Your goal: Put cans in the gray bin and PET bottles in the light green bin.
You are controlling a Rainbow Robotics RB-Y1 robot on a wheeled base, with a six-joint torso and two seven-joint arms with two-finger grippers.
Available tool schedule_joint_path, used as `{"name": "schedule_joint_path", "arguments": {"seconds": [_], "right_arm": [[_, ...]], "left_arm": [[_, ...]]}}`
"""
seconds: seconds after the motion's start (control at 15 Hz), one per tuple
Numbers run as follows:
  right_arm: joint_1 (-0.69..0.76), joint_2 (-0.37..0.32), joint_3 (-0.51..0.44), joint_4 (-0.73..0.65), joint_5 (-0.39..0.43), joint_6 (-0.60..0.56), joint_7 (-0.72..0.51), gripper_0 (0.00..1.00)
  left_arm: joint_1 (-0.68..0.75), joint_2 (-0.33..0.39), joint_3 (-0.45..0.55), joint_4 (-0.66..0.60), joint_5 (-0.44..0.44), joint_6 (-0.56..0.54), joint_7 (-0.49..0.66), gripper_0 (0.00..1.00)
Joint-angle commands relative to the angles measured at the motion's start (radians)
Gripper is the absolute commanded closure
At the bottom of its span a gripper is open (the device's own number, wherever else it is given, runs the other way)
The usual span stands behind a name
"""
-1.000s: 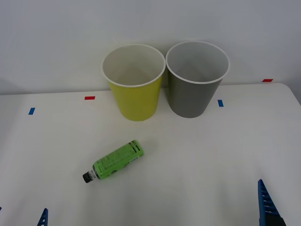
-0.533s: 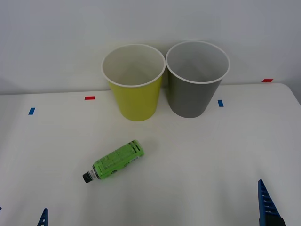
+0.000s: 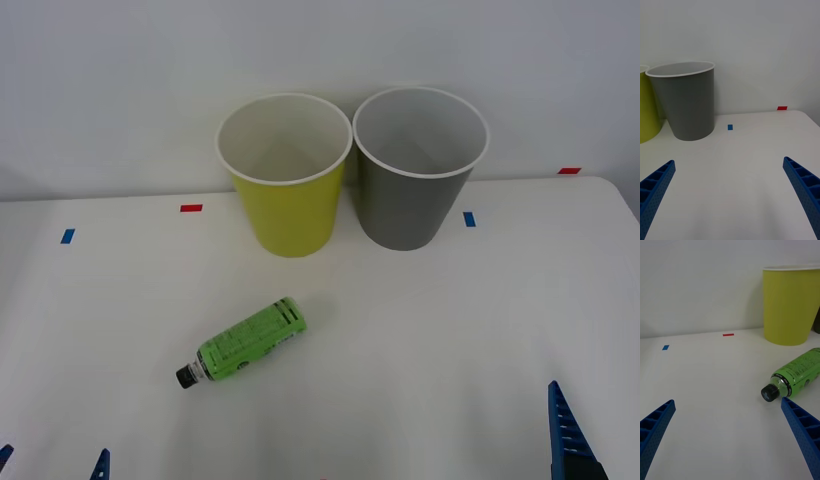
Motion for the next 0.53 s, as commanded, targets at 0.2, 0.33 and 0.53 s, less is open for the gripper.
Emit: {"name": "schedule_joint_path", "arguments": {"seconds": [0.2,0.33,0.53], "right_arm": [[0.0,0.0,0.0,0.0,0.0,0.0,0.0,0.0],[0.0,0.0,0.0,0.0,0.0,0.0,0.0,0.0],[0.0,0.0,0.0,0.0,0.0,0.0,0.0,0.0]], "left_arm": [[-0.053,0.061,-0.008,0.006,0.009,0.009,0.004,0.02],[-0.071,0.087,-0.008,0.006,0.006,0.027,0.004,0.02],[-0.102,0.162,-0.028,0.006,0.012,0.027,0.003,0.02]]}}
